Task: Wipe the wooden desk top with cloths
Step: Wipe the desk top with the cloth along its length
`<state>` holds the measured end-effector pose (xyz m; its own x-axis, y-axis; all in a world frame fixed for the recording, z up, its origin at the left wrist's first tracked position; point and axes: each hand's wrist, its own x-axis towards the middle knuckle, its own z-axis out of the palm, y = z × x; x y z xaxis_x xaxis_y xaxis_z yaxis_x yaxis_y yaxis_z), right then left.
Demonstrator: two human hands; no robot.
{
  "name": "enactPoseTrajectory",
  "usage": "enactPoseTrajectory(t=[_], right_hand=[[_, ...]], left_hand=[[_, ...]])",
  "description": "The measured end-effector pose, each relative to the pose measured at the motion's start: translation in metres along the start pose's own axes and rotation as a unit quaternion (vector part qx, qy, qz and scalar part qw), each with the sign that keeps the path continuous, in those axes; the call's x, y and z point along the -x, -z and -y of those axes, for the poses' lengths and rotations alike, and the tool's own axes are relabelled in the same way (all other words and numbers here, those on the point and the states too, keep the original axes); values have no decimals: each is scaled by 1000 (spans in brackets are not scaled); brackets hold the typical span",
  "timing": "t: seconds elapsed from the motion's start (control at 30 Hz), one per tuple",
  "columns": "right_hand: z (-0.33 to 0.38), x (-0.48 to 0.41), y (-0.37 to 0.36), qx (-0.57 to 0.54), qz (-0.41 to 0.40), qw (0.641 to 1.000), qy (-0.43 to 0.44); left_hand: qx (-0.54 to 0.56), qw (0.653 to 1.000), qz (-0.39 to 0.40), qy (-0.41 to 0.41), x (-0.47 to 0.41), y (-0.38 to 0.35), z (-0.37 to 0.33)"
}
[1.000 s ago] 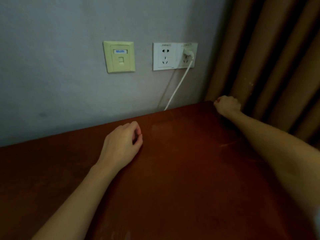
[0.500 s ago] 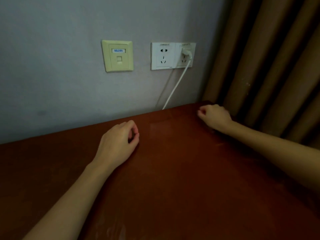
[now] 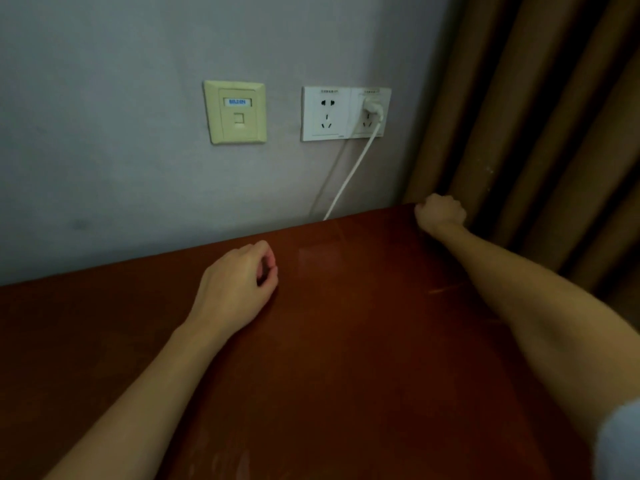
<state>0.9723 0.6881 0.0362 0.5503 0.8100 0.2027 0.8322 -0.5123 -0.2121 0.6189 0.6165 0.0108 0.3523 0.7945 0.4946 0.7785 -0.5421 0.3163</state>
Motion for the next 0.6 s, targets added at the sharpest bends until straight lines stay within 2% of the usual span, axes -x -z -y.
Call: enactPoseTrajectory(t=[0.17,0.23,0.4,0.6], right_hand=[[-3,49,9,-22,26,982,183],[-25,68,16,-29,41,975,215],[-80,61,33,-24,37,994,104],[-43,15,8,-14,-15,1000,-7]], left_hand=[[-2,1000,6,-2,-1,0,1],[-2,1000,9,-1,-1,0,1],[-2,1000,4,1,0,-1,0],[-4,1000,0,0,0,-1,-1]])
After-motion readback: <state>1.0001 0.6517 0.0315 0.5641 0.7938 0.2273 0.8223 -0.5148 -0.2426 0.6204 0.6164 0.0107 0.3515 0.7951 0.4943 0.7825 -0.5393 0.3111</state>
